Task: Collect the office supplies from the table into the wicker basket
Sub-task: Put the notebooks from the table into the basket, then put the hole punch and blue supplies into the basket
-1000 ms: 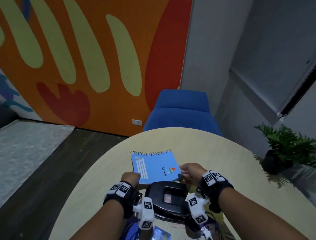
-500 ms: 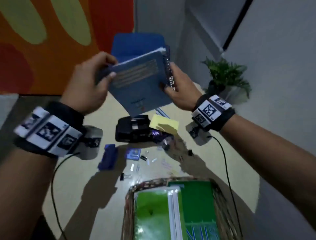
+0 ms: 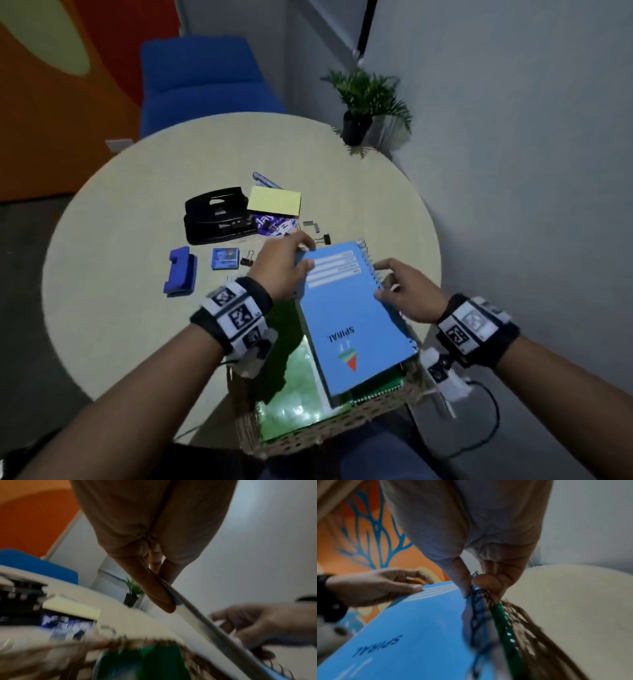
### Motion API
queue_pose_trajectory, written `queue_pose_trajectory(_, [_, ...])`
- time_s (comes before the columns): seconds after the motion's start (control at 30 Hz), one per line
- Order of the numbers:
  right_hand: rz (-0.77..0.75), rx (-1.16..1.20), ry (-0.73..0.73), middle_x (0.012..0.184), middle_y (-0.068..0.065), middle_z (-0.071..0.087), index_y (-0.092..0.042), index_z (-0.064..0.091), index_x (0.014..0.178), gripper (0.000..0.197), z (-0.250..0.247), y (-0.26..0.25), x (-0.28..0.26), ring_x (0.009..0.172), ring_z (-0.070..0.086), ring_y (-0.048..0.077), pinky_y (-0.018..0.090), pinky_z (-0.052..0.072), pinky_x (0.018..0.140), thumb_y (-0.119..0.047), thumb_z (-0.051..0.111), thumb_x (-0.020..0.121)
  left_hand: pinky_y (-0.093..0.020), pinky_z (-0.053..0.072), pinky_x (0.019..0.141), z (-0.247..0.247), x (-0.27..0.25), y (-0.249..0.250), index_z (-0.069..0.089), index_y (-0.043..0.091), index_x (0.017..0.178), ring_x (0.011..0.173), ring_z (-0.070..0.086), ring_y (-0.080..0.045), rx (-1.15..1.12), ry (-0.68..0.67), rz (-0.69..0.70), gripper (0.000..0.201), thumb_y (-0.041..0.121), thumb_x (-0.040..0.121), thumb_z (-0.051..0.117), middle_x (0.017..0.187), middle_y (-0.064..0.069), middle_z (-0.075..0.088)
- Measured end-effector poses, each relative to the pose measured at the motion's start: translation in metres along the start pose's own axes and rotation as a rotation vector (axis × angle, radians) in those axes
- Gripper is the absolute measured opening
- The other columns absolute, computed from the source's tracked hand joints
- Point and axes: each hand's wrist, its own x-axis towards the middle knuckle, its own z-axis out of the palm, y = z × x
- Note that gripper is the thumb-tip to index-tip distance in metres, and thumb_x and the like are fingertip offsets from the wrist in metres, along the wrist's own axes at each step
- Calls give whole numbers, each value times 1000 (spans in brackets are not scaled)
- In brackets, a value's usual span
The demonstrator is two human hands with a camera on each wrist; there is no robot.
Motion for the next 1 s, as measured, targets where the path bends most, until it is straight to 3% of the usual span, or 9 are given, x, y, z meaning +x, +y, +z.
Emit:
queue_pose_trajectory(0.13, [142,-235,8,95,13,65,-20,25,139,60,40,26,-9,82,62,33,35,44,61,-12,53,87,-37,45,93,58,-13,-15,50,18,123,116,52,-30,189,-219,-8,37,18,88,59,126,-11,53])
queue_pose_trajectory(0.3, [79,-493,60,121,13,57,-20,28,139,56,59,22,-17,96,61,37,39,48,73,-12,49,88,-53,24,114,77,-35,-19,40,28,137,146,4,-36,579,-395,78,55,42,87,57,160,-8,4])
queue_pose_trajectory(0.47, [-134,-699,-76,125,6,48,-21,55,112,28,67,9,-39,112,50,31,37,47,74,-22,57,84,-63,16,109,90,-59,-27,50,23,127,145,2,-38,793,-630,205,49,52,87,49,157,-9,14])
queue_pose_trajectory(0.57, [-139,-881,-291,91,0,62,-29,63,77,32,68,7,-46,83,60,28,31,37,50,-42,79,53,-64,13,111,96,-60,-33,33,21,142,145,-9,-39,840,-716,176,63,52,89,49,160,-11,-4])
queue_pose_trajectory(0.6, [-158,-945,-248,81,-2,62,-30,63,72,34,70,11,-43,75,61,27,31,39,45,-46,80,47,-65,12,112,96,-59,-33,29,21,144,145,-11,-38,841,-722,176,66,51,89,48,160,-11,-7])
queue_pose_trajectory(0.7, [-229,-1041,-390,104,10,56,-20,59,103,26,69,8,-38,97,53,34,38,37,61,-34,59,81,-66,9,112,99,-59,-37,21,21,148,145,-15,-38,833,-741,178,68,49,91,47,160,-11,-10])
queue_pose_trajectory(0.83, [-163,-999,-432,72,1,58,-26,63,71,31,68,6,-33,60,56,23,31,22,45,-48,77,54,-67,8,112,95,-55,-40,18,23,148,145,-18,-35,776,-785,171,68,49,92,46,160,-8,-13])
queue_pose_trajectory(0.93, [-337,-950,-435,102,8,52,-18,59,95,29,65,10,-22,86,52,32,32,26,54,-41,55,79,-65,7,113,82,-50,-41,29,25,145,146,-13,-32,687,-813,189,61,52,92,43,160,-7,-7])
queue_pose_trajectory(1.0, [-300,-842,-476,106,8,49,-18,57,92,28,54,11,-10,81,47,29,31,28,54,-41,48,80,-58,12,116,73,-47,-40,46,22,135,148,-2,-27,531,-745,149,51,49,91,45,160,-6,10])
